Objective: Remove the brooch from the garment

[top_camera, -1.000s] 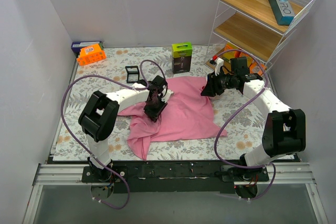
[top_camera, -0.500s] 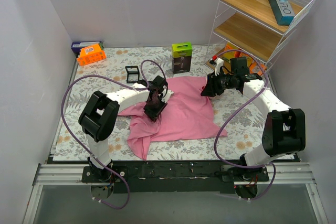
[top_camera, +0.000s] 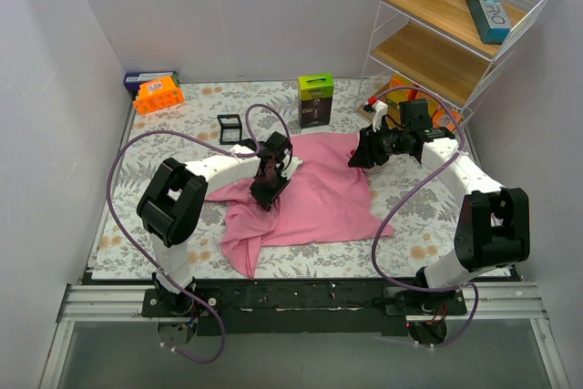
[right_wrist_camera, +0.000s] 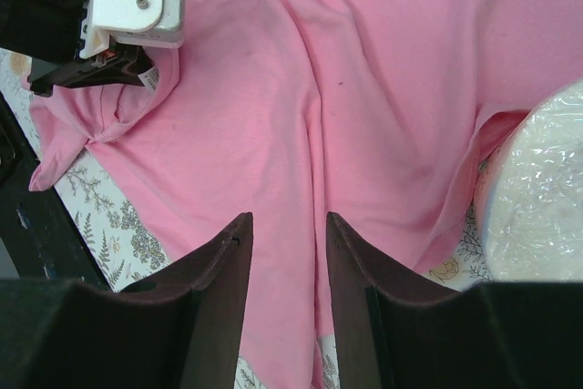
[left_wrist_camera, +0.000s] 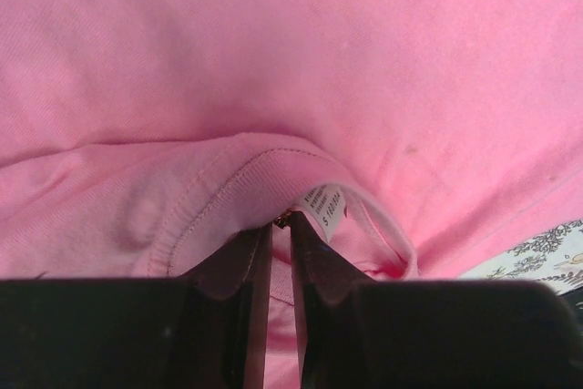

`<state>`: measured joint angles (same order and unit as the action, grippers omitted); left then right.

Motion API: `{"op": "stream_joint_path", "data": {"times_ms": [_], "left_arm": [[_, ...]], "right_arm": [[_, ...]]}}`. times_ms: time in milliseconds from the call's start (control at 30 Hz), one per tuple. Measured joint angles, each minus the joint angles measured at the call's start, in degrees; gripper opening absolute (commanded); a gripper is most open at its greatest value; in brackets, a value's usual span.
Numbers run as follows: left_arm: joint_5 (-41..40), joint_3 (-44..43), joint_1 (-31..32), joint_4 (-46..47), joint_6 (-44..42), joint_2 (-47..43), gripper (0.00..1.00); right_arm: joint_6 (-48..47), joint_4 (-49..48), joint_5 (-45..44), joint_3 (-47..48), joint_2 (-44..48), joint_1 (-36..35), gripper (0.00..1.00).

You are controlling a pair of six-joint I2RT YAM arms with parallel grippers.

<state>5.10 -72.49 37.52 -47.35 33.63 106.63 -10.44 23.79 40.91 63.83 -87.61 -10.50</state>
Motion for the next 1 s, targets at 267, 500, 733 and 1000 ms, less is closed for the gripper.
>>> {"op": "stream_joint_path", "data": {"times_ms": [267, 500, 733, 1000], "left_arm": [[0.0, -0.1, 0.3, 0.0, -0.4, 0.0, 0.0], [-0.7, -0.1, 0.4, 0.0, -1.1, 0.0, 0.0], [-2.2, -0.2, 0.7, 0.0, -2.6, 0.0, 0.0], [-2.9, -0.4, 0.7, -0.1, -3.7, 0.0, 0.0]], "right_arm": [[0.0, 0.0, 0.0, 0.0, 0.0, 0.0, 0.45], [0.0, 0.0, 0.0, 0.0, -0.2, 0.0, 0.45], [0.0, 0.0, 0.0, 0.0, -0.2, 0.0, 0.45], [0.0, 0.0, 0.0, 0.0, -0.2, 0.0, 0.45]]}}
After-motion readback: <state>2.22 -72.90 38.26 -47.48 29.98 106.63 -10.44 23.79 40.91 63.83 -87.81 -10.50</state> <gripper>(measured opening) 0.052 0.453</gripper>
